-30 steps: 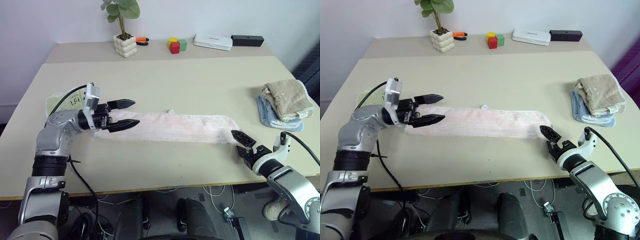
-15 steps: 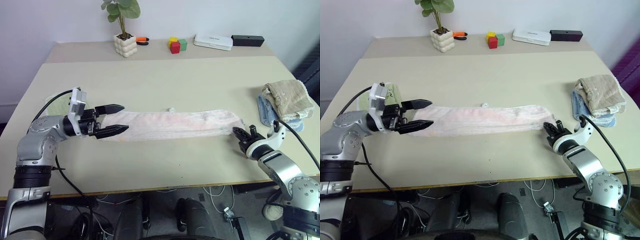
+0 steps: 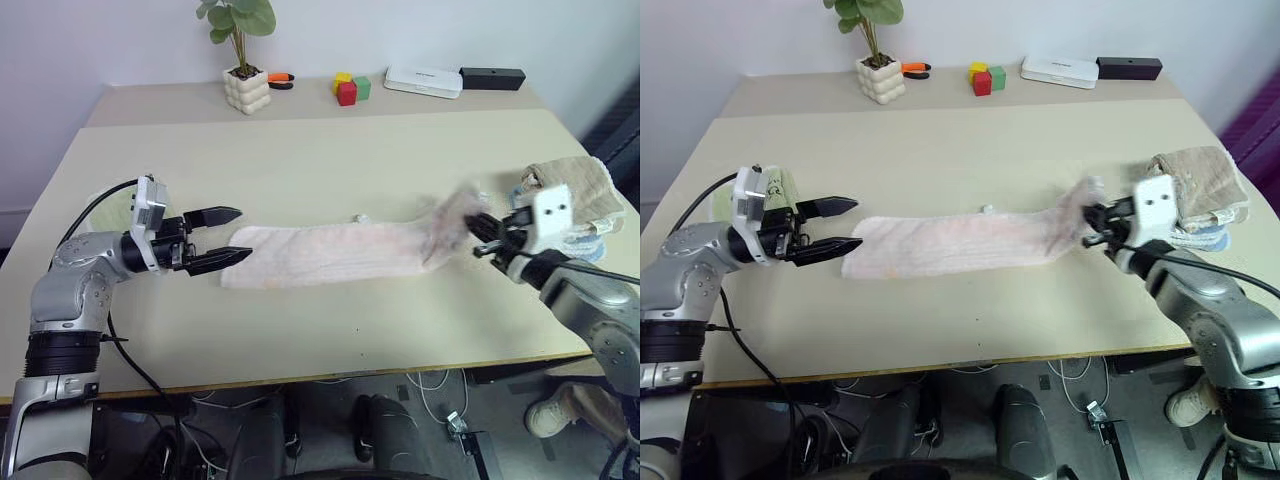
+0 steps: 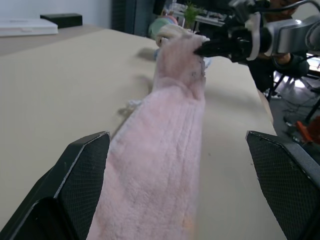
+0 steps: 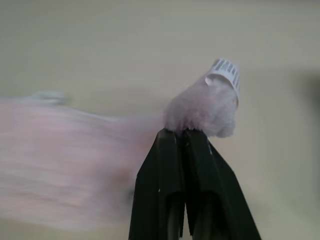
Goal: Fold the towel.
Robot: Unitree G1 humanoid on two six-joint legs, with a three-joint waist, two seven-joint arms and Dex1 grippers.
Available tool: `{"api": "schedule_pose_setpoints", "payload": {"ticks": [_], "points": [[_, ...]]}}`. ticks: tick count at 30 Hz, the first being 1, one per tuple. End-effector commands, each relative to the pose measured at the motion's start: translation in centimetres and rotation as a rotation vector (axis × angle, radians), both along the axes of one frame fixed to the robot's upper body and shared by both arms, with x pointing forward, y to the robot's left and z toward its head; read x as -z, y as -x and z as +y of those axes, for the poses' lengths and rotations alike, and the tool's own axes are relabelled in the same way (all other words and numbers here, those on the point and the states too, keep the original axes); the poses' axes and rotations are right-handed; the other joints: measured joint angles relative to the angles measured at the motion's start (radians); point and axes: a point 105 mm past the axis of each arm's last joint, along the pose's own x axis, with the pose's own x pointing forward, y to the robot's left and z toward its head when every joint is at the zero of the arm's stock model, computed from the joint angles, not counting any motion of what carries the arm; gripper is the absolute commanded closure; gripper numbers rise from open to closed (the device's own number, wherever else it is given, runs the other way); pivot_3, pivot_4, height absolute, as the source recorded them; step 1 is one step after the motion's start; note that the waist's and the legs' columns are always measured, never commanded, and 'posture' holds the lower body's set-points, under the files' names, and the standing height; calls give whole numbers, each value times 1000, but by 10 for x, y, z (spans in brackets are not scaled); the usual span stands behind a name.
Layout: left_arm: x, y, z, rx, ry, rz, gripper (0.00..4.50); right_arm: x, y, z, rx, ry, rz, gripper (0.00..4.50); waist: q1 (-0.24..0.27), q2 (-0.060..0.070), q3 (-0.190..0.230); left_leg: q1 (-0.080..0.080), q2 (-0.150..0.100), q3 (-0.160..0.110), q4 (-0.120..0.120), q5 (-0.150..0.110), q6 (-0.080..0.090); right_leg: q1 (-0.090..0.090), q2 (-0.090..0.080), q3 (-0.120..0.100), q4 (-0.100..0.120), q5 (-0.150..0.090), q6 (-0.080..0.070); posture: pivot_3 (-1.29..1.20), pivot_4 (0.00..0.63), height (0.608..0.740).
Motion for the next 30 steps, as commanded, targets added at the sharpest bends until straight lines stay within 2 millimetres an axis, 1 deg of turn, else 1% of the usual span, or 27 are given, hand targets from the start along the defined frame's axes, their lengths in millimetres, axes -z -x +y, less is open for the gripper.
{"api": "schedule_pose_setpoints", "payload": {"ticks": [1, 4, 6, 7, 10, 12, 14, 16, 18, 21, 24, 25, 27, 28, 30], "points": [[-11, -2, 1, -4, 0, -52, 0, 0, 17, 43, -231, 152, -68, 4427, 4, -1, 0, -1, 0, -1, 0, 0, 0, 0, 0, -1, -1, 0, 0, 0, 150, 740], [-10, -2, 0, -7, 3, -54, 0, 13, 27, 74, -401, 187, -52, 4427, 3, -1, 0, -3, -1, -1, 1, 0, 1, 0, 0, -1, -3, 0, 0, 0, 150, 740], [-10, -2, 0, -8, 4, -54, 0, 20, 32, 86, -480, 202, -37, 4427, 1, -2, 0, -4, -1, -1, 2, 0, 2, 0, 0, -1, -3, 1, 0, 0, 150, 740], [-10, -2, -1, -8, 3, -55, 0, 22, 30, 87, -494, 219, -36, 4427, 2, -2, 0, -4, -1, -1, 2, 0, 2, 0, 0, -1, -3, 1, 0, 0, 150, 740], [-11, -1, 0, -16, 4, -59, 0, 26, 15, 91, -487, 234, -44, 4427, 1, -3, 1, -5, -1, -1, 2, 0, 2, 0, 0, -2, -3, 1, 0, 0, 150, 740], [-11, 1, 1, -21, 7, -57, 0, 28, 8, 98, -488, 229, -52, 4427, 0, -3, 1, -5, -1, -1, 3, 0, 1, -1, 0, -2, -3, 1, 0, 0, 150, 740], [-11, 3, 1, -26, 1, -59, 0, 30, 7, 105, -505, 217, -52, 4427, 0, -3, 1, -5, 0, -1, 3, 0, 1, -1, 0, -3, -2, 1, 0, 0, 150, 740], [-10, 6, 3, -37, 0, -56, 0, 37, 6, 111, -516, 231, -49, 4427, 1, -3, 1, -5, 0, -1, 2, 3, -3, -1, 0, -3, -2, 2, 1, 0, 150, 740], [-9, 8, 5, -47, 0, -53, 0, 42, 10, 116, -545, 237, -39, 4427, 1, -3, 1, -6, 0, -1, 2, 3, -4, -2, 0, -3, -1, 3, 3, 0, 150, 740], [-9, 9, 6, -57, -1, -52, 0, 47, 13, 118, -577, 256, -29, 4427, 2, -3, 1, -7, 0, -1, 3, 4, -4, -3, 0, -3, 0, 2, 2, 0, 150, 740], [-9, 9, 6, -60, -2, -52, 0, 48, 10, 119, -572, 249, -24, 4427, 1, -3, 1, -7, 0, -1, 3, 3, -4, -3, 0, -3, 1, 2, 1, 0, 150, 740], [-8, 8, 5, -62, 1, -53, 0, 48, 10, 121, -577, 244, -23, 4194, 1, -3, 1, -7, 0, -1, 3, 3, -4, -3, 0, -3, 1, 2, 1, 0, 150, 740], [-8, 8, 4, -62, 2, -53, 0, 49, 10, 123, -579, 257, -37, 3549, 0, -3, 1, -7, 0, -1, 3, 4, -4, -4, 0, -3, 2, 2, 1, 0, 150, 740], [-8, 7, 4, -62, 3, -53, 0, 49, 11, 124, -586, 257, -38, 3122, 0, -3, 1, -7, 0, -1, 3, 4, -4, -4, 0, -3, 3, 2, 1, 0, 150, 740], [-9, 7, 4, -61, 2, -53, 0, 47, 12, 123, -592, 267, -53, 2078, 1, -3, 1, -7, 0, -1, 3, 4, -5, -4, 0, -3, 4, 2, 3, 0, 150, 740]]}}
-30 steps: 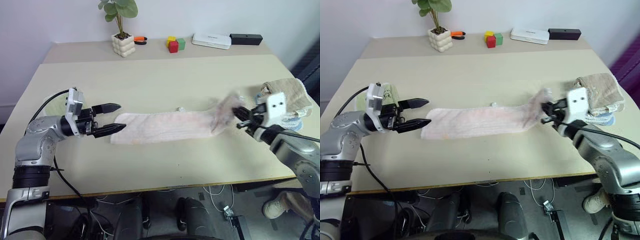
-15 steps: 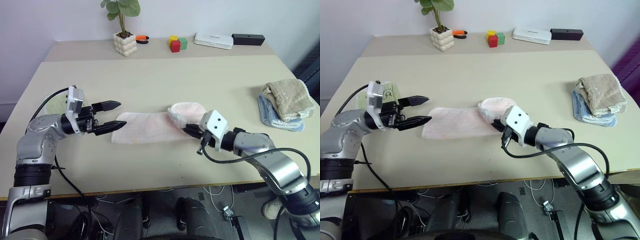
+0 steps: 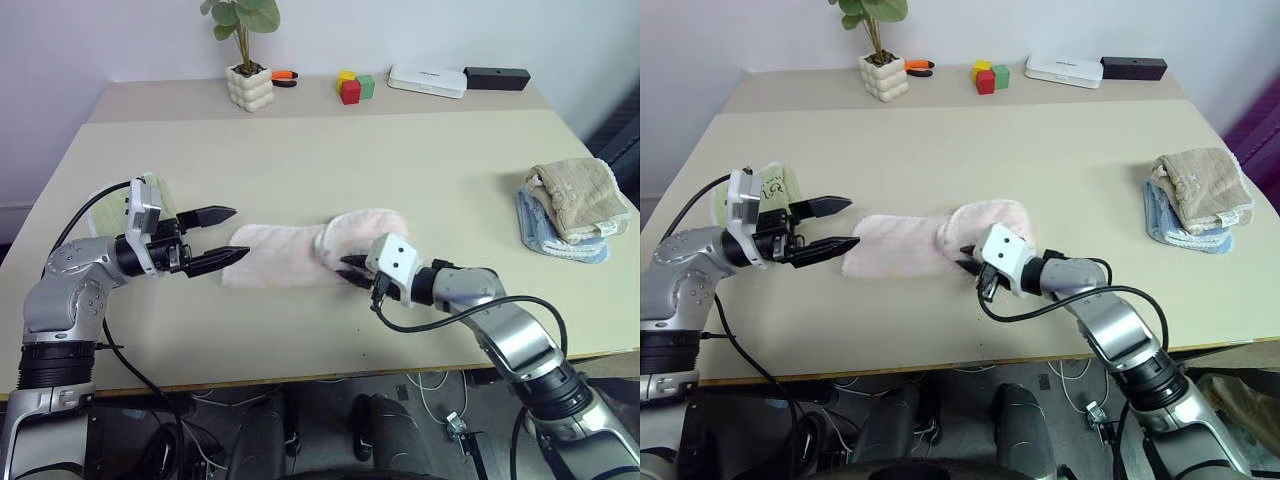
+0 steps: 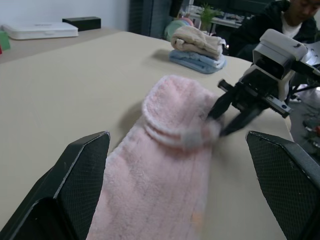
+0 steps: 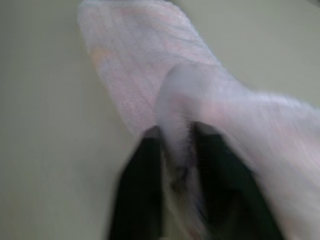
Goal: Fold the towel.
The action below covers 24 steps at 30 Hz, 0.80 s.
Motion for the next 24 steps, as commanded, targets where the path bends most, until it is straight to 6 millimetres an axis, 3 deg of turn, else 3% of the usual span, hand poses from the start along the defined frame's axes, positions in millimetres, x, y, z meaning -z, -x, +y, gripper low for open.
{"api": "schedule_pose_setpoints", "payload": {"ticks": [1, 4, 7, 11, 14, 19, 21, 24], "points": [[-10, 2, -1, 10, 1, -42, 0, -14, 3, 1, -27, -17, -60, 1575, 0, 0, 0, 0, 0, 0, 0, 0, 0, 0, 0, 0, 0, 0, 0, 0, 150, 740], [-11, 1, -1, 10, -1, -41, 0, -20, 11, -3, -76, -21, -62, 26, 1, 0, 0, 0, 0, 0, 0, 0, 0, 0, 0, 0, 0, 0, 0, 0, 150, 740], [-12, -1, -1, 12, -3, -43, 0, -41, 19, -12, -104, -118, 16, 26, 1, 0, 0, 0, 0, 0, 0, 0, 0, 0, 0, 0, 0, 0, 0, 0, 150, 740], [-11, -3, -3, 18, 2, -40, 0, -81, -4, -26, 18, -342, 3, 26, 1, 0, 0, 0, 0, -1, 1, -1, 2, 0, 0, 0, 1, 0, 0, 0, 150, 740], [-11, -4, -8, 24, 7, -39, 0, -93, -18, -32, 92, -422, -30, 871, 0, 0, 0, 0, 0, -1, 0, -1, 2, -1, 0, 0, 2, 1, 0, 0, 150, 740], [-12, -3, -24, 34, 15, -51, 0, -85, -32, -33, 144, -396, -58, 3348, 1, 0, 0, 0, 0, 0, 0, 1, -1, 0, 0, 0, 2, 1, 1, 0, 150, 740], [-12, -2, -26, 39, 23, -50, 0, -74, -37, -32, 157, -405, -42, 4445, -2, 0, 0, 0, -1, 0, 1, 1, -1, 0, 0, 0, 2, 1, 1, 0, 150, 740], [-13, 2, -26, 65, 49, -6, 0, -34, -40, -30, 176, -297, 3, 4445, -3, 0, 0, 0, -1, 0, 0, 1, -2, 0, 2, 0, 3, 1, 1, 0, 150, 740]]}}
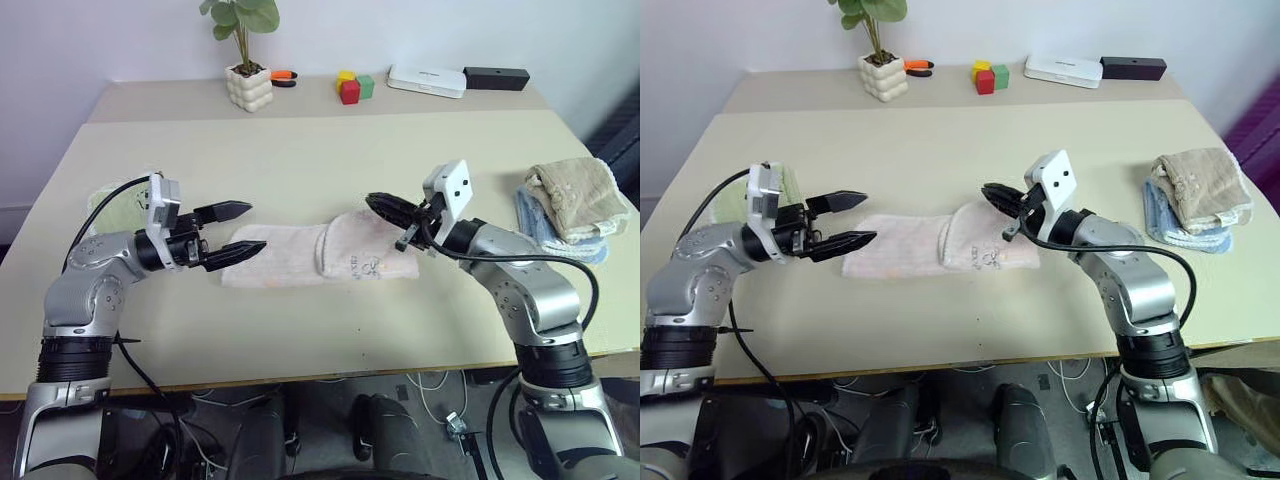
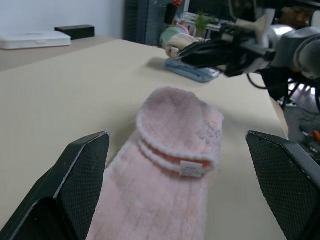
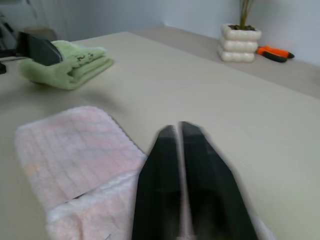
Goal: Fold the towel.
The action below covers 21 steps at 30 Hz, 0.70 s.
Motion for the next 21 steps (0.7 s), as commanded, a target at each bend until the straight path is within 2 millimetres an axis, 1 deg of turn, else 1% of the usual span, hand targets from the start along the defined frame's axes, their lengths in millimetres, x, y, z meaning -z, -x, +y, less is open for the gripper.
{"api": "schedule_pose_setpoints", "payload": {"ticks": [1, 3, 6, 7, 8, 10, 12, 13, 15, 17, 18, 19, 21], "points": [[-10, 6, -1, 23, 17, -14, 0, 39, 0, 2, 0, 153, 18, 4445, 0, 0, 0, 0, 0, 0, 0, 0, 0, 0, 0, 0, 0, 0, 0, 0, 150, 740], [-11, 8, 1, 15, 18, -10, 0, 57, -2, 0, 11, 231, 23, 4445, 1, 0, 0, 0, 0, 0, 0, 0, -1, 0, 0, 0, 0, 0, 0, 0, 150, 740], [-12, 10, 4, -5, 32, 14, 0, 85, -6, -6, 53, 282, 85, 4445, -2, 0, 0, 0, 0, 0, 0, 1, -1, 0, 0, 0, 0, 0, 0, 0, 150, 740], [-13, 11, 5, -22, 65, 39, 0, 95, -7, -9, 73, 309, 95, 4445, -3, 0, 0, 0, 0, 0, 0, 1, -1, 0, 0, 0, 0, 0, 0, 0, 150, 740], [-18, 11, 6, -48, 143, 77, 0, 101, -9, -11, 92, 343, 91, 4445, -2, 0, 0, 0, 0, 0, 0, 1, -1, 0, 0, 0, 0, 0, 0, 0, 150, 740], [-23, 13, 5, -145, 308, 175, 0, 99, -13, -10, 125, 312, 63, 4445, -3, 0, 0, 1, 1, -1, 0, 1, -2, 1, 0, 0, 0, 0, 0, 0, 150, 740], [-14, 23, 8, -187, 423, 317, 0, 96, -12, -4, 109, 258, 67, 4445, -4, -2, -1, 7, 1, -2, 0, 1, -1, 6, -1, 1, 0, 0, 1, 0, 150, 740], [-5, 25, 11, -239, 463, 385, 0, 93, -10, -1, 92, 223, 73, 4445, -5, -2, -1, 10, 1, -2, 0, 1, -1, 9, -1, 1, 0, -1, 1, 0, 150, 740], [8, 24, 18, -344, 540, 499, 0, 91, -9, 2, 79, 182, 82, 3926, -5, -2, -1, 13, 1, -2, -1, 0, 0, 11, -1, 2, 0, -1, 1, 0, 150, 740], [17, 23, 21, -392, 700, 656, 0, 85, -6, 7, 50, 140, 76, 3236, 0, -3, -1, 13, 1, -2, -1, -2, 3, 11, -1, 2, 1, -1, 1, 0, 150, 740], [19, 26, 18, -376, 744, 713, 0, 83, -5, 8, 42, 131, 74, 2760, 1, -3, -2, 14, 1, -3, -1, -2, 3, 11, -1, 2, 1, -1, 1, 0, 150, 740], [20, 31, 14, -356, 752, 738, 0, 81, -4, 8, 34, 123, 76, 2227, 3, -3, -2, 14, 1, -3, -1, -2, 3, 11, -1, 2, 1, -1, 0, 0, 150, 740], [23, 35, 13, -386, 723, 735, 0, 70, -5, 6, 20, 104, 62, 1207, 2, -3, -2, 13, 1, -3, -1, -2, 3, 11, -2, 2, 1, -1, 0, 0, 150, 740]]}}
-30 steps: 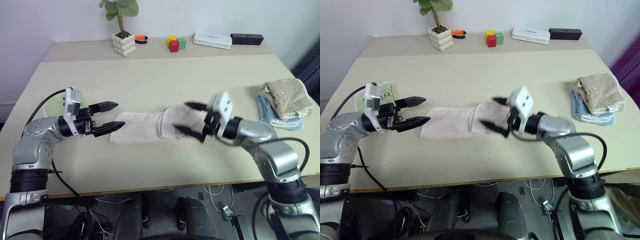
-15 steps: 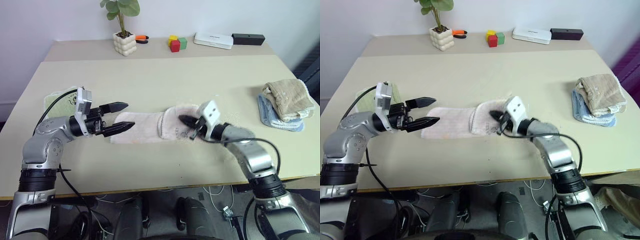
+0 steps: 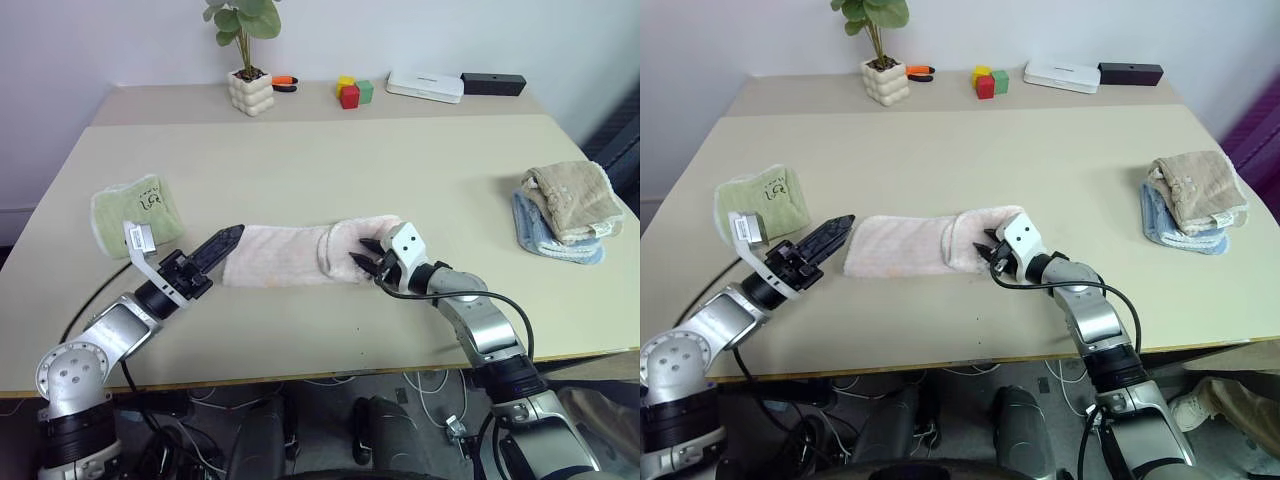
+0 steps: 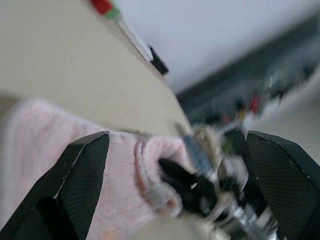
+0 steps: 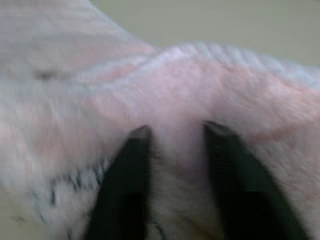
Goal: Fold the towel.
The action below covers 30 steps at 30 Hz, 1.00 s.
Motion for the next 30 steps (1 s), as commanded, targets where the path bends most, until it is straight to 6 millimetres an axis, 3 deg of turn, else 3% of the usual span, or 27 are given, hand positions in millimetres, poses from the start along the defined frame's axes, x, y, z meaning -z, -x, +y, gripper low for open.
{"api": "schedule_pose_setpoints", "payload": {"ticks": [1, 2, 3, 7, 9, 12, 15, 20, 25, 30], "points": [[-11, 9, -2, -13, 0, -19, 0, -24, 1, -2, -37, -57, -38, 669, 0, 0, 0, 0, 0, 0, 0, 0, 0, 0, 0, 0, 0, 0, -1, 0, 150, 740], [-11, 9, 1, -39, -6, -26, 0, -29, 1, -4, -40, -49, -54, 222, 0, 0, 0, 0, 0, 0, 0, 0, 0, -1, 0, 0, 0, -1, -3, 0, 150, 740], [-10, 9, 4, -70, -18, -25, 0, -35, 0, -6, -36, -55, -71, 103, 0, 0, 0, 0, 0, 0, 0, 0, -1, -1, 0, 0, 0, -2, -3, 0, 150, 740], [0, 23, 3, -83, 42, 59, 0, -64, -2, -13, -49, -55, -155, 103, -2, 0, 0, -1, 0, 1, -1, -2, -3, -1, 0, 0, -1, -2, -3, 0, 150, 740], [7, 26, 6, -118, 16, 95, 0, -91, 9, -12, -132, -63, -225, 103, 0, 0, 0, -1, 0, 1, -1, -2, -3, -2, 0, 0, -1, -2, -4, 0, 150, 740], [13, 28, 9, -151, 47, 154, 0, -112, 29, -16, -259, -38, -249, 103, 4, 0, 0, -1, 0, 1, -1, -2, -2, -3, 0, 0, -1, -2, -4, 0, 150, 740], [16, 35, 8, -159, 122, 238, 0, -114, 40, -24, -321, 29, -235, 103, 2, 0, 0, -1, 0, 0, -1, -4, -1, -4, -1, 0, -5, -3, -6, 0, 150, 740], [29, 51, 11, -190, 150, 316, 0, -108, 34, -28, -274, 36, -217, 103, -1, 1, 0, -1, 0, 1, -3, -4, 0, -4, -1, 0, -8, -2, -7, 0, 150, 740], [52, 42, 19, -256, 111, 398, 0, -105, 37, -19, -293, 8, -204, 103, 3, 1, 0, -1, 1, 1, -3, -4, -1, -4, -1, -2, -12, -1, -9, 0, 150, 740], [56, 37, 13, -239, 129, 422, 0, -105, 33, -17, -286, 7, -209, 103, 2, 1, 0, -2, 0, 2, -3, -5, 1, -4, -1, -1, -15, 0, -9, 0, 150, 740]]}}
